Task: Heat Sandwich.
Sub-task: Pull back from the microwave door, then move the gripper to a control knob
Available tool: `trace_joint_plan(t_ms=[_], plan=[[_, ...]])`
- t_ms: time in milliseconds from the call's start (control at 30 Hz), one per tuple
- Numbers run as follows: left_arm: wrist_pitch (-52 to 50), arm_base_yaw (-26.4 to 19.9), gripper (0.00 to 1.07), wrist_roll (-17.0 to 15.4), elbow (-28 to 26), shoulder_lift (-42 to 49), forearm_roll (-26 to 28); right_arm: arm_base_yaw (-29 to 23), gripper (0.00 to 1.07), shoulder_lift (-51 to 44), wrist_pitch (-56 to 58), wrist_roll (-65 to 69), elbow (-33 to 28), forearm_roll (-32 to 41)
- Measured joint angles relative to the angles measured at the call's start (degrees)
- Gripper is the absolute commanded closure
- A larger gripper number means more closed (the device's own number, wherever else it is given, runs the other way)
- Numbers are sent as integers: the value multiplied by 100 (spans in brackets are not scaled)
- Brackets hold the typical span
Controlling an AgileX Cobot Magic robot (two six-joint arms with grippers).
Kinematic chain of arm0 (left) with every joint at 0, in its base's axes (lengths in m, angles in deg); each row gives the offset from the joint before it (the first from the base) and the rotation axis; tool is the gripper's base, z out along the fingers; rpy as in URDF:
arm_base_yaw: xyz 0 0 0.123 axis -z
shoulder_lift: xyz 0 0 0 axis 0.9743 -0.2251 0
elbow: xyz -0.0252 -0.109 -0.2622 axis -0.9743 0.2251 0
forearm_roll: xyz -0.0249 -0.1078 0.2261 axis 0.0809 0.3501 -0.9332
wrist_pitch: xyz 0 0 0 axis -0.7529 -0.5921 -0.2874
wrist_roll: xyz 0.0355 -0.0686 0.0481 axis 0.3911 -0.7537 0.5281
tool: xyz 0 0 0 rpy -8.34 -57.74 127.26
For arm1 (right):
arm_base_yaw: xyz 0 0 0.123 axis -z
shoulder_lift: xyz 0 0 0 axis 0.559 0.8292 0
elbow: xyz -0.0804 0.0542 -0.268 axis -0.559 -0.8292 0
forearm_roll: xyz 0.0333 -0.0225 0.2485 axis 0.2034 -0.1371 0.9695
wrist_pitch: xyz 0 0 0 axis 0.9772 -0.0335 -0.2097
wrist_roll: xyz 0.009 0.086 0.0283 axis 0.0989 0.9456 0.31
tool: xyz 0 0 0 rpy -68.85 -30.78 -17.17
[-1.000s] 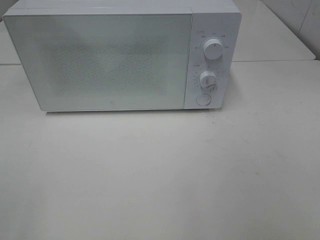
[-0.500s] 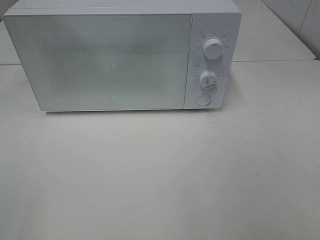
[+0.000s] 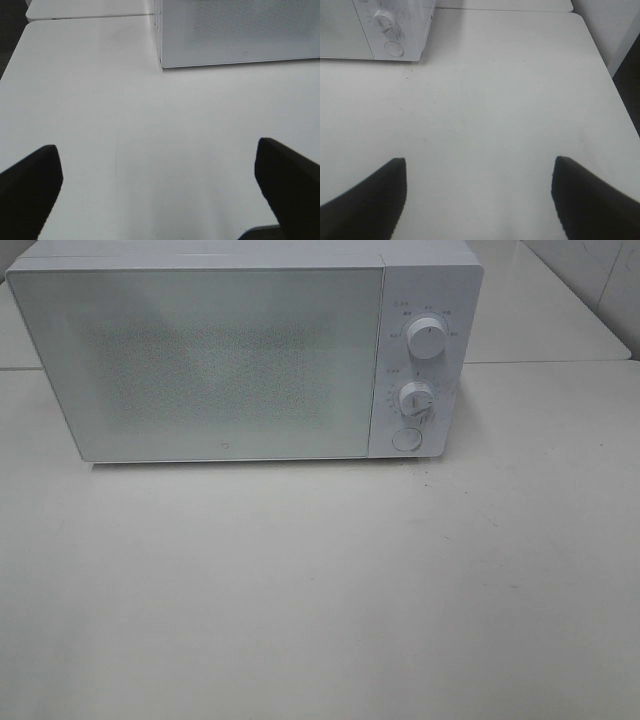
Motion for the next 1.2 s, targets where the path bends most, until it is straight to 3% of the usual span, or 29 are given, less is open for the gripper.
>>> trace_joint_plan(t_ms=[767,1200], plan=[[0,0,5,0,0,0,0,0,31,6,-29,0,11,0],[0,0,5,0,0,0,0,0,31,1312,-1341,-6,97,-6]])
